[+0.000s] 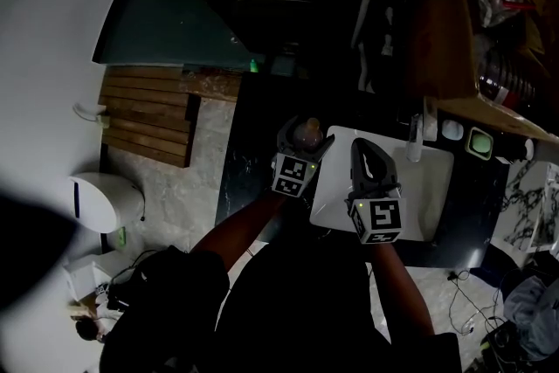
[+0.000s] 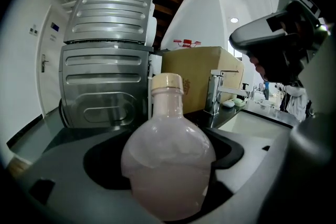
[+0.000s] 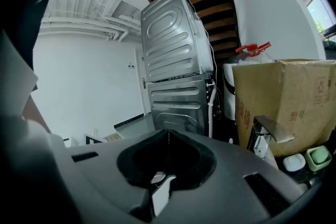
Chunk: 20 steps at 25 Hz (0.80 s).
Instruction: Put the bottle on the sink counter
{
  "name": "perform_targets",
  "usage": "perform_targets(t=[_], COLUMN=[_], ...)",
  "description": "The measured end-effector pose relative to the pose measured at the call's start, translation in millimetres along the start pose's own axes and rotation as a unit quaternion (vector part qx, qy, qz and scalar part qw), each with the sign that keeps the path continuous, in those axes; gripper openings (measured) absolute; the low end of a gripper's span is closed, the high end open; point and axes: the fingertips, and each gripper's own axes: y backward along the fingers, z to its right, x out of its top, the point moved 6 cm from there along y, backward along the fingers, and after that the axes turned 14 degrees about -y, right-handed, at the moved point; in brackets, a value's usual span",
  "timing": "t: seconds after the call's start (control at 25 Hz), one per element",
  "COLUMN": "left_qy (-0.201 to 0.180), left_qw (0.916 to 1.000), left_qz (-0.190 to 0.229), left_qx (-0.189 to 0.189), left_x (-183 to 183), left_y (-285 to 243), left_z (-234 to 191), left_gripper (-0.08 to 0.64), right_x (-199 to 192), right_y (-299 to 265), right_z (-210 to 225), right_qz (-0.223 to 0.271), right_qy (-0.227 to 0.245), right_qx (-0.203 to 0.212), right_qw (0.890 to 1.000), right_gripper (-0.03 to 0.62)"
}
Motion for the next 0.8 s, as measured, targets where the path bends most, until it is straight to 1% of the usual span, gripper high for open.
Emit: perform_targets(t=[0.28,0.4,0.56,0.8], left_qy=[0.002,0.001,0.012,-0.003], left_qw=[0.9997,0.9996,0.9994,0.9987], left_qz=[-0.021,-0.027,-0.029,-0.042], left_qx=[-0.008,-0.011,-0.018,-0.028], left_x=[-22.0,-19.3,-18.5,-24.3], left_y=[-3.3,0.5,2.3,-0.7], left_z=[2.9,-0.8,-2.5,2.0], left_gripper=[0.396,0.396,0.396,0.396], right_x=[-10.1,-10.2,-11.6,-15.8], right_y=[-5.1,-8.3,-7.8,-11.7], right_z=[-7.6,-9.6,-11.2,-12.6], right_qz=[-0.005,-0.005,-0.009,-0.013], right_qy=[-0.011,-0.013,-0.018,-0.024], right_qx=[0.000,0.002,0.001,0.001], right_qw=[1.000,1.000,1.000,1.000], right_gripper=[0.039,0.039,0.039,0.040])
